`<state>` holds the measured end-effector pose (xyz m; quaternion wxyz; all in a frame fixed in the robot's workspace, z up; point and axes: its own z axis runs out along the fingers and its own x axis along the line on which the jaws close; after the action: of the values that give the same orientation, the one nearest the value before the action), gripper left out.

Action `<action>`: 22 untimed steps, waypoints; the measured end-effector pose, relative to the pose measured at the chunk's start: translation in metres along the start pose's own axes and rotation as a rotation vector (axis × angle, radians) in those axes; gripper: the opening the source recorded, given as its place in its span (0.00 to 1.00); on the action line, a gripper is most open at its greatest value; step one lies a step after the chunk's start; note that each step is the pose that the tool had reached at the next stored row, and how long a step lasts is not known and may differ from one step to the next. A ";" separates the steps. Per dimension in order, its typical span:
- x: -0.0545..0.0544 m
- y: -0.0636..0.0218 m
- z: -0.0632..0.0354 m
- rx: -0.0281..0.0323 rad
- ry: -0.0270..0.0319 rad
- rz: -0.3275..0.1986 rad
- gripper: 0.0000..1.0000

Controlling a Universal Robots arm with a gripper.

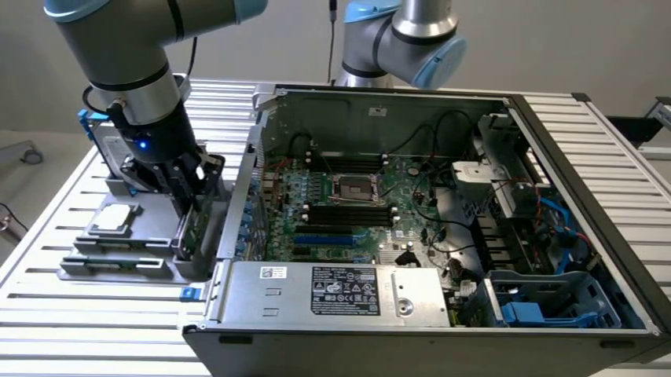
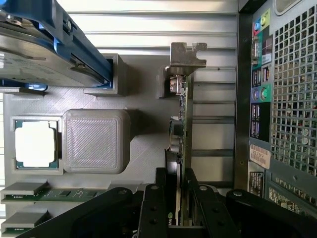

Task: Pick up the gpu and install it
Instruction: 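Pick up the gpu and move the gpu toward the slot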

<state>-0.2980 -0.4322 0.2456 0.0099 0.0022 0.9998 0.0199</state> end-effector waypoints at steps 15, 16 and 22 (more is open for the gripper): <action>-0.002 0.0025 -0.0614 0.0001 0.0001 0.000 0.26; -0.002 0.0027 -0.0658 0.0000 0.0001 0.000 0.26; -0.006 0.0038 -0.0930 0.0001 0.0001 0.000 0.26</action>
<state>-0.2939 -0.4322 0.3387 0.0098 0.0021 0.9998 0.0198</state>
